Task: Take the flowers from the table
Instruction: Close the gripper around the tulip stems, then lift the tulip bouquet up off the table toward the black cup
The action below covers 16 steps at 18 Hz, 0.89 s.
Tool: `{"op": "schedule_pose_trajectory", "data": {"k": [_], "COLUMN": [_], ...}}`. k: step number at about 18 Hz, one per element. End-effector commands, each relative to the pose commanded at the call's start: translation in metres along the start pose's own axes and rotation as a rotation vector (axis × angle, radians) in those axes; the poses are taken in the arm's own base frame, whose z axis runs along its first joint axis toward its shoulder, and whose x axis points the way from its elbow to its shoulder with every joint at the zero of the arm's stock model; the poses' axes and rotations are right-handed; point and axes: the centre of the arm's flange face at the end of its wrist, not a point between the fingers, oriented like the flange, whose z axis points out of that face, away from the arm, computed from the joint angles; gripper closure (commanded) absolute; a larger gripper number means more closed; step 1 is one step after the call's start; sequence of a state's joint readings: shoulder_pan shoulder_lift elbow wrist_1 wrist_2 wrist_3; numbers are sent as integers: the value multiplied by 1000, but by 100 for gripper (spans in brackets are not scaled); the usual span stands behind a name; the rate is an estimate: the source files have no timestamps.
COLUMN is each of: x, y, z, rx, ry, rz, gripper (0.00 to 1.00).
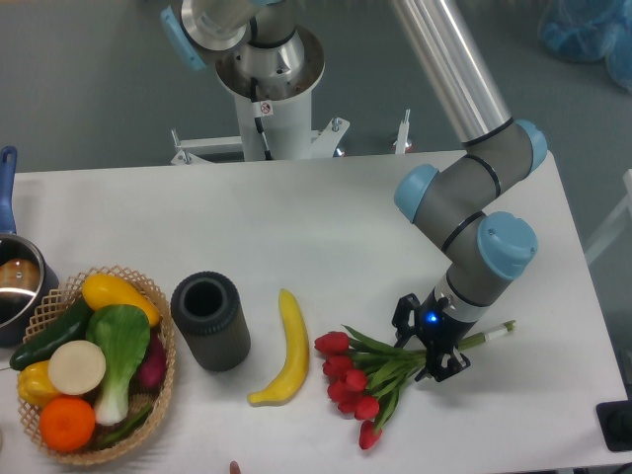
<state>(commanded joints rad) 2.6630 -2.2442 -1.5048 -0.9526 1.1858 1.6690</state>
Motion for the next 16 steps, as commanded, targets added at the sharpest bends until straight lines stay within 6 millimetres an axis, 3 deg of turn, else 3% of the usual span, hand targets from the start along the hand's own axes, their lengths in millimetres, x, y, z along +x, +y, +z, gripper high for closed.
{"op": "schedule_pose_trajectory", "data": {"k": [16], "x": [1], "y": [-1], "z": [-4], "rx": [1], "ry": [-2], "rz": [-2], "gripper": [65]}}
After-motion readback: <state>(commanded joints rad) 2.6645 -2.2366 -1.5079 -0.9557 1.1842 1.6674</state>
